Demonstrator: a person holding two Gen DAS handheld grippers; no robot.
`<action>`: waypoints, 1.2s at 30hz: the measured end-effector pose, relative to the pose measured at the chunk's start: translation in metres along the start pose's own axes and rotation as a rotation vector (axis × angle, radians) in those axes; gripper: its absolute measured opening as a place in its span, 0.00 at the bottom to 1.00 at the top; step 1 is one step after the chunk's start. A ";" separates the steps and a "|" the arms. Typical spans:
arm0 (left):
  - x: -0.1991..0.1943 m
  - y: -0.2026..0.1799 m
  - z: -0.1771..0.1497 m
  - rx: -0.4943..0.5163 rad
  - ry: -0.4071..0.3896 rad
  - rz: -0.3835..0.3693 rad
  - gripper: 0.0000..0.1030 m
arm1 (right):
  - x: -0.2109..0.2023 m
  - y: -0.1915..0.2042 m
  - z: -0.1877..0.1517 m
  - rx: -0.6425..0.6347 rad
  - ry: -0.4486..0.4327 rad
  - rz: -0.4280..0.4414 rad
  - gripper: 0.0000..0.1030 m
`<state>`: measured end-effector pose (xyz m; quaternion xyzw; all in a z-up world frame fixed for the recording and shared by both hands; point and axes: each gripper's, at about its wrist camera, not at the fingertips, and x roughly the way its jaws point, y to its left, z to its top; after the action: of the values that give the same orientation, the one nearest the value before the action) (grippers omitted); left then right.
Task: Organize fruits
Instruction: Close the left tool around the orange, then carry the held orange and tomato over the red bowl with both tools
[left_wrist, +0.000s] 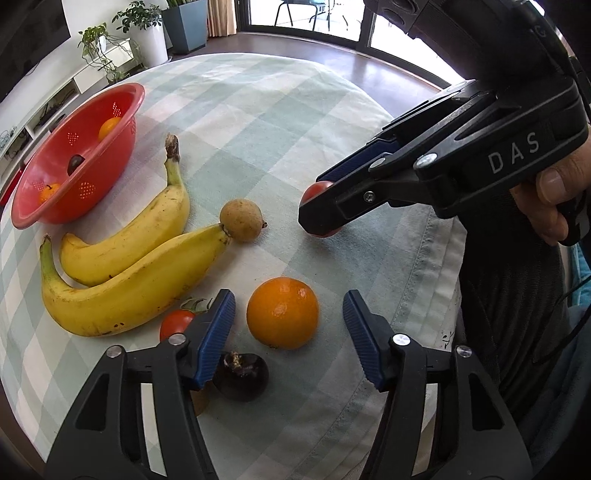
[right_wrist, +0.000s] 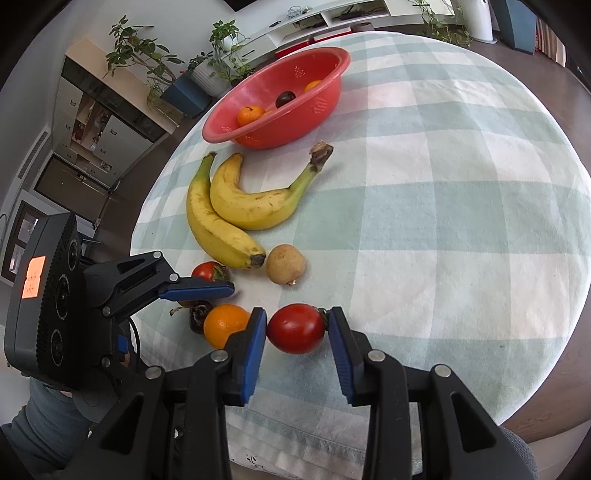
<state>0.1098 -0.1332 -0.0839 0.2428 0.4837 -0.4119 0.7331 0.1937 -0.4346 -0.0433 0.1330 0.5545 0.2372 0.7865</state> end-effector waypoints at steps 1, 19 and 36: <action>0.002 0.000 0.000 -0.008 0.002 0.000 0.49 | 0.000 -0.001 -0.001 -0.001 0.001 -0.001 0.36; 0.002 0.000 -0.005 -0.047 -0.004 -0.007 0.34 | 0.004 -0.003 -0.003 -0.002 0.008 -0.008 0.36; -0.039 0.012 -0.011 -0.145 -0.130 -0.071 0.33 | -0.013 -0.001 0.002 0.004 -0.034 0.001 0.36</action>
<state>0.1068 -0.1043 -0.0533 0.1445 0.4719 -0.4167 0.7634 0.1926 -0.4423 -0.0328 0.1388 0.5413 0.2341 0.7956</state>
